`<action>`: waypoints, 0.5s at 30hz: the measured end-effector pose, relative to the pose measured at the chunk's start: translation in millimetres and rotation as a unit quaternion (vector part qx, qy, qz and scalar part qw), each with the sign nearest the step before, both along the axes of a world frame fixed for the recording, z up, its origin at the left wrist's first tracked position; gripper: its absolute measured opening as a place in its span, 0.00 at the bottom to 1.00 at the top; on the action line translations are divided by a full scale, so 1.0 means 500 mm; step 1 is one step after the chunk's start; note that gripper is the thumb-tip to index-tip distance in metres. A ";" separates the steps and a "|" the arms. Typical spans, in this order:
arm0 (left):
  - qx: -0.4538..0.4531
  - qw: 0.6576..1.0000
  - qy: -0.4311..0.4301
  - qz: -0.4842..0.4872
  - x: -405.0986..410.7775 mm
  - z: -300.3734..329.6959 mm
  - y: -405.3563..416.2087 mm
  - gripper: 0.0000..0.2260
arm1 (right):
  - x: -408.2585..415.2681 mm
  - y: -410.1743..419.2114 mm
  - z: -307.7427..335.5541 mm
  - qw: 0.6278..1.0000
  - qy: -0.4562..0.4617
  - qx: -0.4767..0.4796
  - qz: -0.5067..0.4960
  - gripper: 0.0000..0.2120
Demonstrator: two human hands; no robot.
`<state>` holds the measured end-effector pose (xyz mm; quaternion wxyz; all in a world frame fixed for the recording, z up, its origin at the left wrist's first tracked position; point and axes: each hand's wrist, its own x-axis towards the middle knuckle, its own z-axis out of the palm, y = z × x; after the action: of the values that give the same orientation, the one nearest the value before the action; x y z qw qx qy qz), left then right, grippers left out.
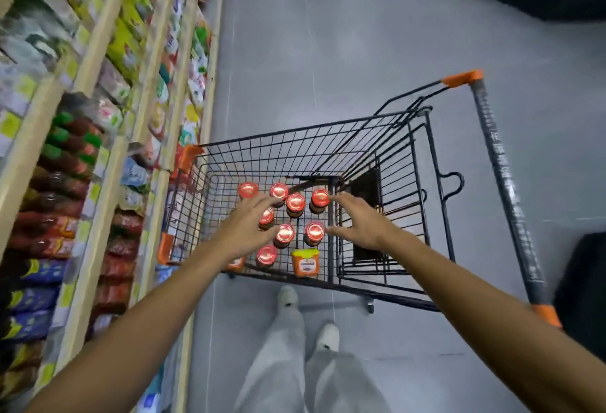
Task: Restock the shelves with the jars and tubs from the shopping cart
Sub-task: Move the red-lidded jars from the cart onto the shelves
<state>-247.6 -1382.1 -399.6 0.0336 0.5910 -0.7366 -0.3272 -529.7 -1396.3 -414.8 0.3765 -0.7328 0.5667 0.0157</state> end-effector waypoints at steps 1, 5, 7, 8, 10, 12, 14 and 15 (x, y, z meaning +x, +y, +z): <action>0.014 1.000 -0.002 -0.006 0.002 -0.019 -0.017 0.27 | 0.004 -0.011 -0.019 1.000 0.002 0.007 -0.007 0.40; 0.058 0.998 -0.021 -0.024 0.005 -0.101 -0.073 0.28 | 0.025 -0.037 -0.106 0.998 -0.007 0.046 -0.037 0.40; 0.071 0.997 -0.016 -0.040 0.010 -0.145 -0.094 0.28 | 0.034 -0.046 -0.152 0.997 -0.011 0.064 -0.048 0.40; 0.077 0.996 -0.008 -0.047 0.012 -0.169 -0.105 0.28 | 0.038 -0.049 -0.176 0.996 -0.013 0.073 -0.053 0.40; 0.094 0.994 0.002 -0.052 0.018 -0.215 -0.121 0.29 | 0.041 -0.054 -0.224 0.993 -0.011 0.095 -0.065 0.41; 0.110 0.992 0.007 -0.057 0.020 -0.255 -0.132 0.29 | 0.041 -0.059 -0.270 0.991 -0.006 0.110 -0.076 0.41; 0.118 0.992 0.006 -0.052 0.023 -0.297 -0.139 0.29 | 0.040 -0.065 -0.316 0.990 -0.004 0.119 -0.080 0.42; 0.122 0.991 0.003 -0.049 0.025 -0.316 -0.143 0.30 | 0.039 -0.069 -0.338 0.989 -0.006 0.125 -0.081 0.42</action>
<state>-235.1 -1453.7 -557.7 -0.0527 0.5529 -0.7192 -0.4176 -510.3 -1430.6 -583.8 0.4681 -0.6316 0.6159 0.0512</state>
